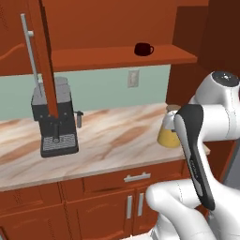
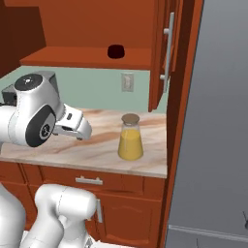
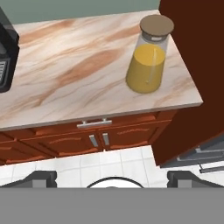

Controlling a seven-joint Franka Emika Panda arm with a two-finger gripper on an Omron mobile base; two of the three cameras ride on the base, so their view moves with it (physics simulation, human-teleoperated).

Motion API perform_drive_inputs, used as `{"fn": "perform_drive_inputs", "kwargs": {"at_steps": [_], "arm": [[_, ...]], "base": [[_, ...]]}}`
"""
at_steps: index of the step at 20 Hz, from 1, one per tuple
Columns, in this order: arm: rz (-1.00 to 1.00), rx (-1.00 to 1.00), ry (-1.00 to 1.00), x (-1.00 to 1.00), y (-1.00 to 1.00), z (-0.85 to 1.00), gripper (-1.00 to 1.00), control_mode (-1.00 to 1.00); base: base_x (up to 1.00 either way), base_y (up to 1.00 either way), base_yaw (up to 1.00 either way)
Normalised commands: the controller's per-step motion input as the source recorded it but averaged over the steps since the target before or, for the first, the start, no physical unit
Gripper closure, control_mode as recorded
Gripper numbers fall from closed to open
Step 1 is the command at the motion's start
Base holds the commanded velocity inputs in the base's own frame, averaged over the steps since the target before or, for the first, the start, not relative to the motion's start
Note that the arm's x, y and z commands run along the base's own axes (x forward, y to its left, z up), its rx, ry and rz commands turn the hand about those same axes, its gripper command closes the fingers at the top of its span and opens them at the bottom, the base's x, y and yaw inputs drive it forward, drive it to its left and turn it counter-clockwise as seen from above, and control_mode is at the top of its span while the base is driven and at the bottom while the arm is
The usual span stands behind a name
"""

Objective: There is a tray on the dining counter. Grab the cup, mug, and pitcher and place them on the tray. The pitcher may be placed next to the tray if it cannot fit the tray.

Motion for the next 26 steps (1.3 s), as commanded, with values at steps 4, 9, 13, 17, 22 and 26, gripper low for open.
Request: {"fn": "perform_drive_inputs", "kwargs": {"at_steps": [4,9,13,17,22,26], "arm": [[0.0,0.0,0.0,0.0,0.0,0.0,-1.0,1.0],[0.0,0.0,0.0,0.0,0.0,0.0,-1.0,1.0],[0.0,0.0,0.0,0.0,0.0,0.0,-1.0,1.0],[0.0,0.0,0.0,0.0,0.0,0.0,-1.0,1.0],[0.0,0.0,0.0,0.0,0.0,0.0,-1.0,1.0],[0.0,0.0,0.0,0.0,0.0,0.0,-1.0,1.0]], "base": [[0.45,0.0,-0.01],[0.47,0.0,-0.01],[0.44,0.0,-0.01],[0.23,0.0,0.0],[0.0,0.0,0.0],[0.0,0.0,0.0]]}}
